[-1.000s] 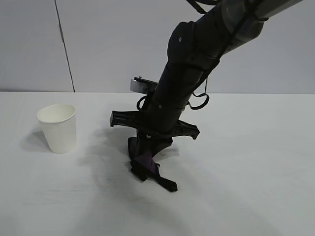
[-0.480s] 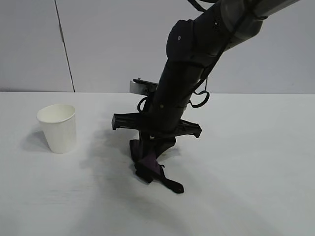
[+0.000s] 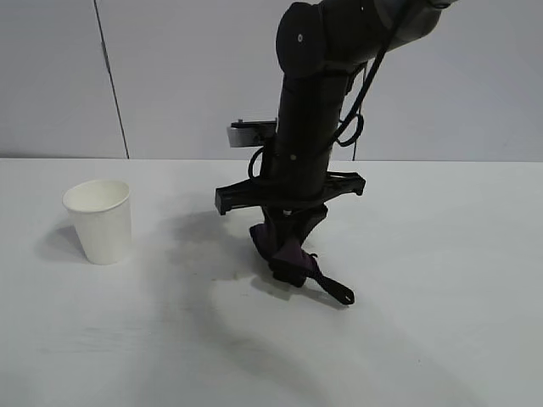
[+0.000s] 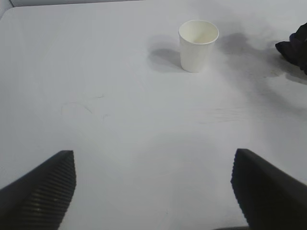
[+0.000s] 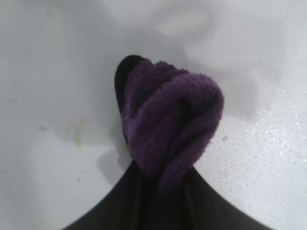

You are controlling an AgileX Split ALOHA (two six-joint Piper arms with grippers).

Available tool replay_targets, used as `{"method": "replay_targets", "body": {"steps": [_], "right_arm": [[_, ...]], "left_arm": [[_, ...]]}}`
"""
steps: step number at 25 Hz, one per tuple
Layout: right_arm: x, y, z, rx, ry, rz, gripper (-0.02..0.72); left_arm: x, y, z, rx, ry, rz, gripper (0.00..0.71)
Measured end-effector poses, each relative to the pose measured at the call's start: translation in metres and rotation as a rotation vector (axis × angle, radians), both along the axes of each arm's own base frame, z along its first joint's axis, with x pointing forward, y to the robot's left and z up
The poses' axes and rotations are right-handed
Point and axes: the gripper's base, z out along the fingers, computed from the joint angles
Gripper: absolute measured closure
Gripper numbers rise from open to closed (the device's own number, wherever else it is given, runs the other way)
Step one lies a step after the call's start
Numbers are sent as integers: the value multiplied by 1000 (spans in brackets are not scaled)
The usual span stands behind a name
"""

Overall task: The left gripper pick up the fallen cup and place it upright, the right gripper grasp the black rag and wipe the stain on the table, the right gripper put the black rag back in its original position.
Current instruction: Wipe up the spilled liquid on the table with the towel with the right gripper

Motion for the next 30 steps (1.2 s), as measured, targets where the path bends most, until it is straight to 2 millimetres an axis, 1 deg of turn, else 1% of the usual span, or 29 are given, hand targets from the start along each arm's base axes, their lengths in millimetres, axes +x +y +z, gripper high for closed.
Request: {"method": "replay_targets", "body": {"steps": [4, 8, 11, 14, 17, 20, 25, 30], "right_arm": [[0, 0, 0, 4, 0, -2, 605], [-3, 8, -2, 91, 51, -51, 605], [-5, 16, -11, 164, 98, -78, 605], [-10, 27, -20, 181, 110, -64, 605], [-15, 41, -23, 197, 91, -42, 605], [-18, 49, -24, 207, 90, -31, 605], [-18, 49, -23, 177, 88, -5, 605], [-11, 42, -16, 53, 57, 26, 605]], "left_arm": [[0, 0, 0, 0, 0, 0, 77], [0, 0, 0, 0, 0, 0, 77], [0, 0, 0, 0, 0, 0, 77], [0, 0, 0, 0, 0, 0, 77], [0, 0, 0, 0, 0, 0, 77], [0, 0, 0, 0, 0, 0, 77], [0, 0, 0, 0, 0, 0, 77], [0, 0, 0, 0, 0, 0, 77]]}}
